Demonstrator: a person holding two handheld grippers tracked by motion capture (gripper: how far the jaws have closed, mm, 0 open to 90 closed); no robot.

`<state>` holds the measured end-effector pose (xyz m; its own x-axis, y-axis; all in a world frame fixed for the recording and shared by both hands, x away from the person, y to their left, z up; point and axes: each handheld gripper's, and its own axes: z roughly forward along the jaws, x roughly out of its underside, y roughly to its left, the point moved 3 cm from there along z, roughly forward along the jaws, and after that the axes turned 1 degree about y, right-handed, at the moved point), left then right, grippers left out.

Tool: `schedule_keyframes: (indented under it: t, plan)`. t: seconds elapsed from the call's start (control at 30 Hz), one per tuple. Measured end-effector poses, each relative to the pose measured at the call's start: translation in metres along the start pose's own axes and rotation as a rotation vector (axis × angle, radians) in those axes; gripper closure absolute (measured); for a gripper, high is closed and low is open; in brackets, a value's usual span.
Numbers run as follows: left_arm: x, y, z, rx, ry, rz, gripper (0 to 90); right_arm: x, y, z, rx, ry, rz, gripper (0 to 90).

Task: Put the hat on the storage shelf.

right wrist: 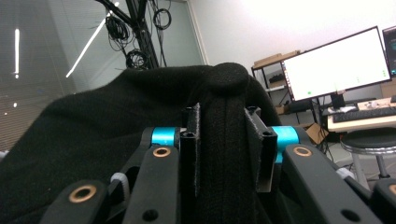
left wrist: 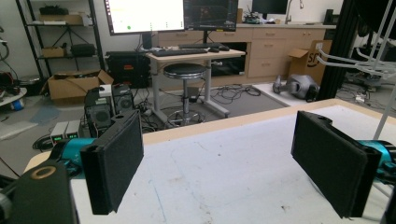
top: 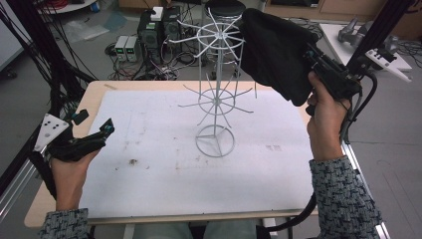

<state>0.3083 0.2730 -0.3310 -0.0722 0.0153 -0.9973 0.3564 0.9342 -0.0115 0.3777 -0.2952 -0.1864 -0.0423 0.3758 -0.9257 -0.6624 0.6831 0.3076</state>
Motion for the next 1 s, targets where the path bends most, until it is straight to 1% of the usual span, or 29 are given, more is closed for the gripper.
schedule_keyframes:
  t: [0.03,0.1,0.2,0.33,0.4,0.53,0.57,0.6,0.73,0.87,1.0]
  plan:
    - [0.0,-0.001,0.0,0.001,0.001,0.001,17.2,0.001,-0.001,0.0,-0.001,0.004,0.003,70.1]
    - [0.0,-0.002,0.002,0.005,0.001,0.003,17.2,0.004,-0.002,-0.001,0.0,0.011,-0.008,68.8]
    - [0.0,-0.003,0.003,0.01,0.001,0.005,17.2,0.007,-0.004,-0.003,0.005,0.022,-0.013,67.8]
    - [-0.003,-0.004,0.004,0.013,-0.006,0.005,17.2,0.013,-0.007,-0.004,0.015,0.037,-0.006,65.9]
    - [-0.004,-0.003,0.004,0.016,-0.008,0.008,17.2,0.015,-0.008,-0.004,0.022,0.043,-0.014,64.6]
    - [-0.004,-0.002,0.004,0.018,-0.011,0.005,17.2,0.017,-0.008,-0.005,0.029,0.047,-0.016,63.1]
    - [-0.005,-0.002,0.004,0.016,-0.014,0.0,17.2,0.017,-0.009,-0.005,0.035,0.05,-0.023,62.5]
    - [-0.005,-0.002,0.004,0.016,-0.016,-0.001,17.2,0.018,-0.008,-0.005,0.035,0.055,-0.018,62.0]
    - [-0.007,-0.002,0.003,0.017,-0.022,0.003,17.2,0.019,-0.007,-0.005,0.05,0.074,-0.037,59.3]
    - [-0.007,-0.002,0.002,0.017,-0.022,0.002,17.2,0.02,-0.008,-0.006,0.059,0.08,-0.05,57.9]
    - [-0.008,-0.002,0.002,0.017,-0.026,0.003,17.2,0.023,-0.008,-0.007,0.063,0.076,-0.049,56.1]
